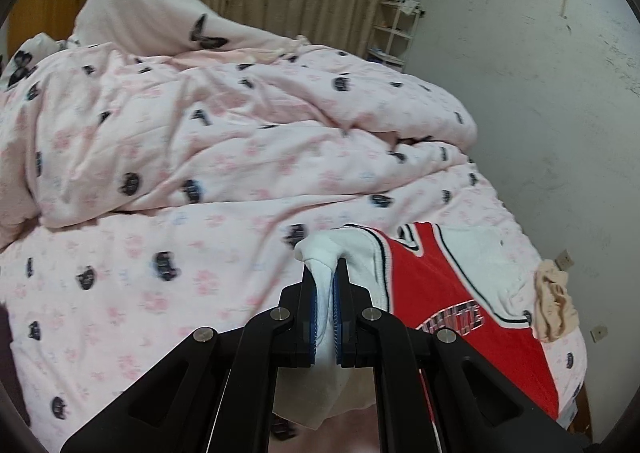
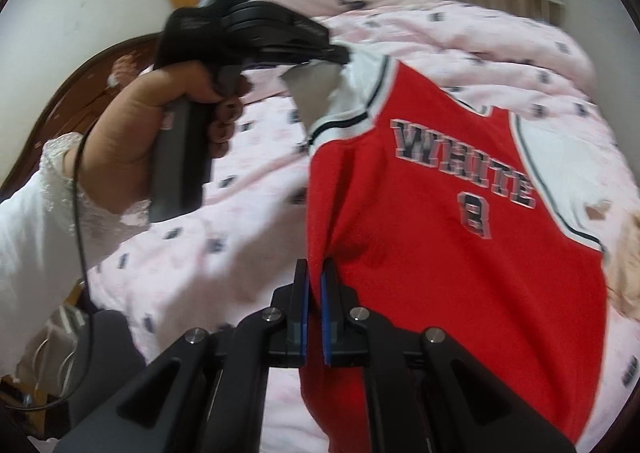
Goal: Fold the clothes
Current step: 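Lift the jersey with both tools and shake it out in the air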
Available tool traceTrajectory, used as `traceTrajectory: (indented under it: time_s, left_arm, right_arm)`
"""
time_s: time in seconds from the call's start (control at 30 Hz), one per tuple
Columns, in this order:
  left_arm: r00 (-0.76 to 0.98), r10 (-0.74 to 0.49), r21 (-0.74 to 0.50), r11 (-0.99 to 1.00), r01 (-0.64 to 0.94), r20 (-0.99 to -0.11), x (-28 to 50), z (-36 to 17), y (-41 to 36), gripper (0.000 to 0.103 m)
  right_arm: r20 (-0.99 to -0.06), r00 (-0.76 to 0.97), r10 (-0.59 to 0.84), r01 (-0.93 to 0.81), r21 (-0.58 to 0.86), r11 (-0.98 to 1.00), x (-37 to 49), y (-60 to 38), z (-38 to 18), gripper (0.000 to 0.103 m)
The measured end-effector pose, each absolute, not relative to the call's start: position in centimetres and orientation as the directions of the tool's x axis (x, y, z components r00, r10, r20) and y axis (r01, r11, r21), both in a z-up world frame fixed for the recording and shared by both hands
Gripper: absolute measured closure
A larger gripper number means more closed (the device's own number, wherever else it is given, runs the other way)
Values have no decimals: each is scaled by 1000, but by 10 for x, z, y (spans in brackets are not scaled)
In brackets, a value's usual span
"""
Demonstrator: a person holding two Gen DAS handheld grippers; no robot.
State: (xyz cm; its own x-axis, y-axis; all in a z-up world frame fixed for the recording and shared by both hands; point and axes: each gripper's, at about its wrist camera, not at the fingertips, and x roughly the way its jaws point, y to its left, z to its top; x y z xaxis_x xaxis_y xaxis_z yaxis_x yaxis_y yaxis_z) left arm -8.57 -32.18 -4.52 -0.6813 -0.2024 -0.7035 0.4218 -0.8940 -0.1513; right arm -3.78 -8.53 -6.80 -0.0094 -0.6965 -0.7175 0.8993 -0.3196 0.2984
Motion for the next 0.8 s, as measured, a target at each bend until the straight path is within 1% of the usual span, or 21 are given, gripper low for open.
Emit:
traceTrajectory:
  time_s: [0.27,0.4,0.53,0.67,0.73,0.8]
  left_arm:
    - [-621,-300,-100,-845,525,-724,-17,-37,-394,98]
    - [-563,-331,-58,-825,563,-757,14,-42,-428,98]
    - [-497,-343,-19,-809,588,-797,32,-64,-454,98]
    - [-465,-324,-34,-790,612,-824,39,-91,-471,97]
    - [-448,-320,-34,-783,622,-835,40,-103,-479,94]
    - [-438,-317,-42,-769,638,-841,42,-113,-486,90]
  right_arm:
    - [-712,141,-688,942,310,-127,38,-163,-62,98]
    - [-724,198,-661,952,303,-46,75,-196,-64,98]
    - [-759,229,-609,954,298,-13,98,-225,-82,98]
    - [-796,240,-556,957,289,0,112,-246,-109,98]
    - [-809,240,-536,959,284,1,117,-252,-119,97]
    - [-816,244,-524,958,286,1,122,-255,-128,94]
